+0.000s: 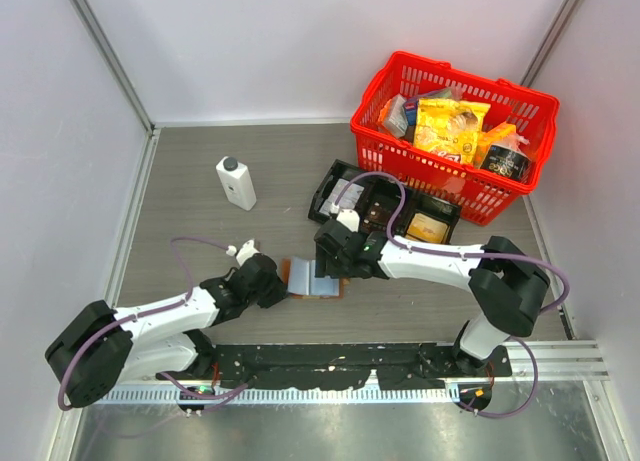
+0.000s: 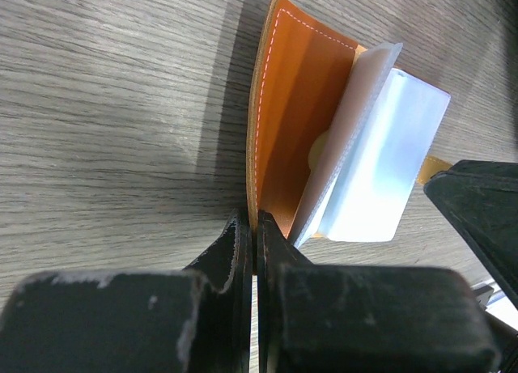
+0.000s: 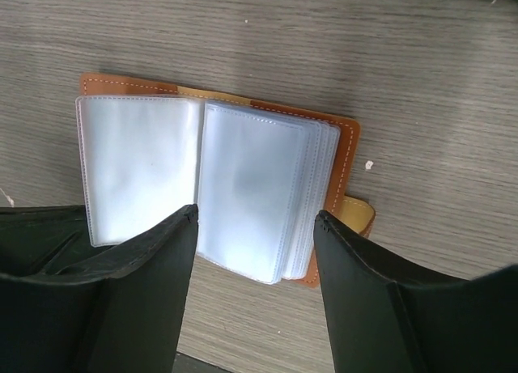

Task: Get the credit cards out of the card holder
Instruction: Open the card holder at the center of the board.

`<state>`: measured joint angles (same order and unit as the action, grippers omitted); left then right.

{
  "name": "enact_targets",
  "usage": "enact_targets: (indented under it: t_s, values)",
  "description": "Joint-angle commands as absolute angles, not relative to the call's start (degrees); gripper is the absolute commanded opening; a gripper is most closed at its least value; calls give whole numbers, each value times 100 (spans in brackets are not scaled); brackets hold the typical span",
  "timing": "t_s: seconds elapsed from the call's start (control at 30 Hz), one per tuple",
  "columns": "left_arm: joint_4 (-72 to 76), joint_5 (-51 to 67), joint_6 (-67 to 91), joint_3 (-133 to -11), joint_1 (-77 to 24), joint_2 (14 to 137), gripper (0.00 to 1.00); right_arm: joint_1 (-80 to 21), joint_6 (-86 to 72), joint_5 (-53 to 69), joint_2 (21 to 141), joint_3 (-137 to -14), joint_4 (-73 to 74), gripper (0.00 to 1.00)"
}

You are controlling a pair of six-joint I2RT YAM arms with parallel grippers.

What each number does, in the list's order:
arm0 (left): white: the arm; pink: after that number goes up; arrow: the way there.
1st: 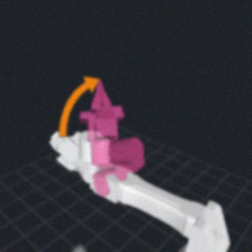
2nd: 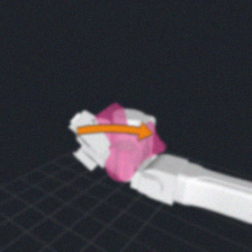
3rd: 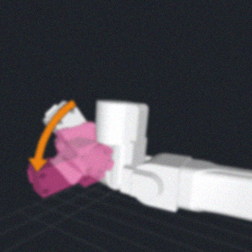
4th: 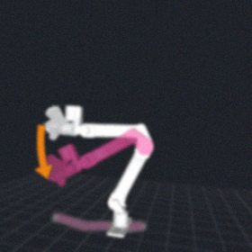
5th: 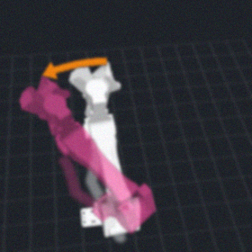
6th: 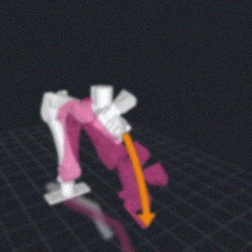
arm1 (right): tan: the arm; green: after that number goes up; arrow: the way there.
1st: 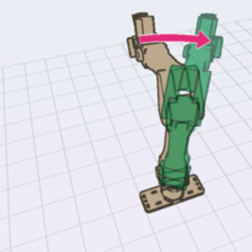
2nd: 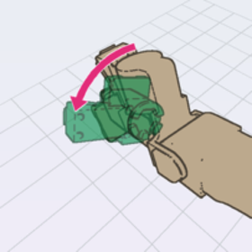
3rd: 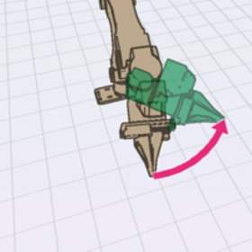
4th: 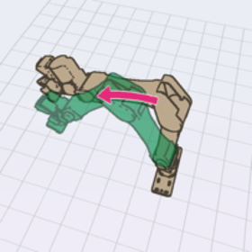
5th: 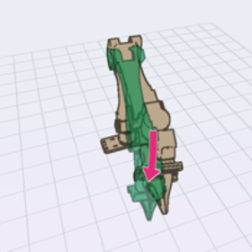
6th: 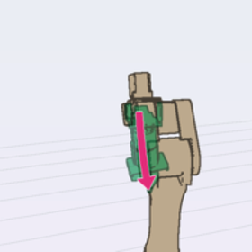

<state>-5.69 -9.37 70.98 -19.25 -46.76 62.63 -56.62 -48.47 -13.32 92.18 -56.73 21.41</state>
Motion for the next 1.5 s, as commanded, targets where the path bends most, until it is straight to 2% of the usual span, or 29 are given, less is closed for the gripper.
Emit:
enact_targets:
  t_s: [0.0, 0.5, 1.3, 1.4, 1.47]
  values:
    - [-422, -914, 7190, -1846, -4667, 6337, 0, -5686, -4992, -1283, 9281, -5669, 1723, 63]
    - [-369, -914, 7269, -1775, -4667, 6267, 0, -5678, -5018, -1274, 9562, -5599, 1652, 60]
    - [-316, -879, 7154, -1890, -4667, 6434, 0, -5695, -4764, -202, 9545, -6003, 905, 57]
    - [-483, -975, 7154, -1881, -4667, 6241, 3, -5686, -4764, -272, 9510, -5977, 975, 57]
    - [-658, -1072, 7154, -1890, -4667, 6092, 11, -5669, -4746, -316, 9466, -5959, 1019, 58]
